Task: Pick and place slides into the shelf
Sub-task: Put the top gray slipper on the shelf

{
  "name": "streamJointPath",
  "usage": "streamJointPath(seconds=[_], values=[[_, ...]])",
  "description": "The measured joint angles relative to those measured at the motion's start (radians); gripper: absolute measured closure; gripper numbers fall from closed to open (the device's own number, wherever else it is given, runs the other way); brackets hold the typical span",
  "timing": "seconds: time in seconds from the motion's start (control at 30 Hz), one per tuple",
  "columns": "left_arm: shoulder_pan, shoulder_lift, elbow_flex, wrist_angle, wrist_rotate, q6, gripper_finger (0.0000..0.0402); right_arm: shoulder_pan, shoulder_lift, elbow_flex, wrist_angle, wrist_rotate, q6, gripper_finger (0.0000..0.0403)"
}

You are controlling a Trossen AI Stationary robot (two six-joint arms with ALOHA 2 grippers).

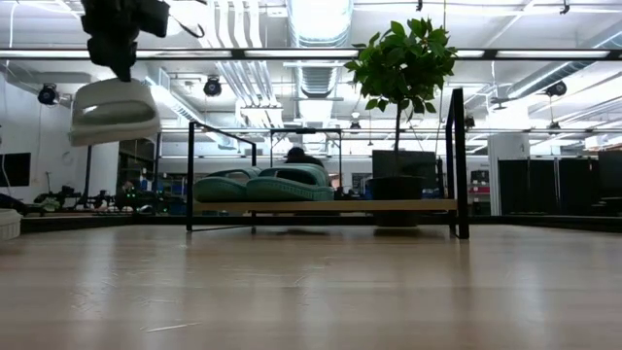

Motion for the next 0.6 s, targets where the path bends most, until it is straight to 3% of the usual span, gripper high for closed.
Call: streamJointPath(seconds=[0.33, 0.6], values=[[-0.044, -0.045, 0.025, 0.1, -0.071, 0.003, 0.0401, 0.0, 0.0, 0.0, 0.0, 0.0, 0.0, 0.0271], [-0.101, -0.075, 0.018, 0.287, -0.089, 0.071, 0.0401, 0.0, 0.0, 0.0, 0.0, 0.0, 0.054, 0.0271]])
